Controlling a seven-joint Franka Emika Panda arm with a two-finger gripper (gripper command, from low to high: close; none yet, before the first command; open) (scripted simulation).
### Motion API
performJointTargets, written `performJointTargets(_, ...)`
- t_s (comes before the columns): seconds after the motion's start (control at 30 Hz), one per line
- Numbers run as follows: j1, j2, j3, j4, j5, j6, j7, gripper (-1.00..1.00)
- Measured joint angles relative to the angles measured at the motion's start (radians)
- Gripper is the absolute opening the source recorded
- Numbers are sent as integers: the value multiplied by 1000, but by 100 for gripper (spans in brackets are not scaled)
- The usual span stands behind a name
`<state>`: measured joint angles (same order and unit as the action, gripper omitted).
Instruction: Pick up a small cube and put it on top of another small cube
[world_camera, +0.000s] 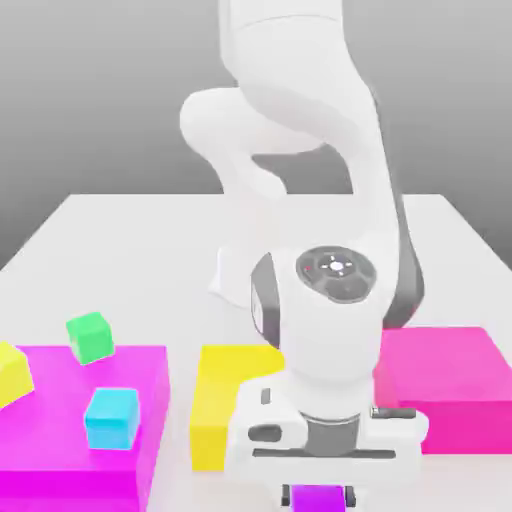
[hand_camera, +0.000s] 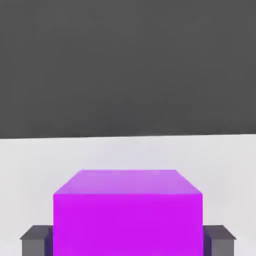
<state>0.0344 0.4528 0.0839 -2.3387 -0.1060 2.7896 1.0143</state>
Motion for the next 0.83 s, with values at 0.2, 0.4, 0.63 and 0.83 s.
performJointTargets(0.2, -10, -79, 15, -16, 19, -64, -14, -100)
performJointTargets(0.4, -99, -291, -75, -38, 67, -253, 69, -100)
performJointTargets(0.63, -366, -455, -161, -65, 108, -387, 210, -100)
performJointTargets(0.83, -353, -385, -104, -91, 111, -291, 215, 100)
